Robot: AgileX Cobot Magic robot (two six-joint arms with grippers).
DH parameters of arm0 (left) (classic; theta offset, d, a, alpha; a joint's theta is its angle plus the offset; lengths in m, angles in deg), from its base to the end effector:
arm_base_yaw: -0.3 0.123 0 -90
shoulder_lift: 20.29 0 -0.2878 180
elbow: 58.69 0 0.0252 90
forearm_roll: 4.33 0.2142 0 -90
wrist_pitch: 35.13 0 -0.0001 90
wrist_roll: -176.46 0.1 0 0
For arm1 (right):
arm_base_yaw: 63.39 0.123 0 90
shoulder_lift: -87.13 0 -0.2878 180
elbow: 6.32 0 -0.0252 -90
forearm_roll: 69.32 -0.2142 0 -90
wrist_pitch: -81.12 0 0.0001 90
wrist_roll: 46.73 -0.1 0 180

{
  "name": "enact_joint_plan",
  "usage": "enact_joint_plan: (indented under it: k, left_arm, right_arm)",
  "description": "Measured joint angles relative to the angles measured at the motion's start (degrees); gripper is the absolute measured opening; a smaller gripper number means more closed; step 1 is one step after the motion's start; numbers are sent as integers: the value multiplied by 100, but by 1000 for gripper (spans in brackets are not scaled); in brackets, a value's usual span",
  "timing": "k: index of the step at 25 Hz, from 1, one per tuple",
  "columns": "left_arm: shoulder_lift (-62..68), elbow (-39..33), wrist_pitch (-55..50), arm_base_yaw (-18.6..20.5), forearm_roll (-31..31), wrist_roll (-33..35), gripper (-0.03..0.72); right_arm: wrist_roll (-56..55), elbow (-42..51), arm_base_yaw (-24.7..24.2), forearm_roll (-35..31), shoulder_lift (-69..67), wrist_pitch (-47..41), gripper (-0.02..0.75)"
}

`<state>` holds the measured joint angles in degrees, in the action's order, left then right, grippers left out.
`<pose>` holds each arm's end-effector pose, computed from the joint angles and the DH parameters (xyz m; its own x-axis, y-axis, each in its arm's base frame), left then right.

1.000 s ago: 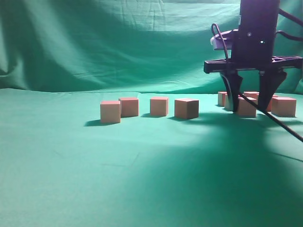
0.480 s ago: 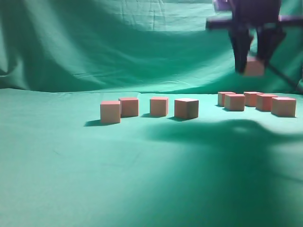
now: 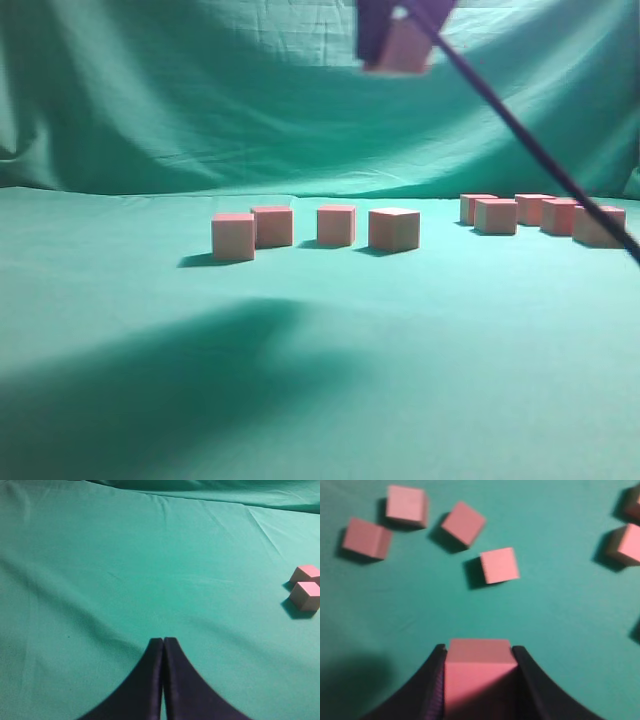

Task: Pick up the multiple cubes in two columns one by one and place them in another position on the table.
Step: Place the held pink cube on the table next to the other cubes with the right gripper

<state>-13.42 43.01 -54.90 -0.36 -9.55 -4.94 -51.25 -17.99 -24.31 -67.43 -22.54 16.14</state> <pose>0.0221 -0.0033 0.1748 -0.2595 -0.1069 -0.9598 0.0128 0.9934 -0.1141 0.2671 0.2131 0.2935 -0.7811 -0.5508 -0.2941 -0.5739 0.8189 -0.0095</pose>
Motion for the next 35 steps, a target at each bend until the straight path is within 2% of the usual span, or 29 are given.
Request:
enact_joint_plan:
  k: [6,9,18,25,35]
  left_arm:
    - [0,0,0,0,0,0,0]
    - [0,0,0,0,0,0,0]
    - [0,0,0,0,0,0,0]
    - [0,0,0,0,0,0,0]
    - [0,0,0,0,0,0,0]
  right_arm:
    - [481,0,870,-208,-767,593,262]
    - [518,0,1069,-230,-1103,1020,262]
    - [255,0,1082,-151,-1625,1746,262]
    - [175,0,1071,125,-1810,1939,262]
    - [13,0,953,127,-1920,2010,262]
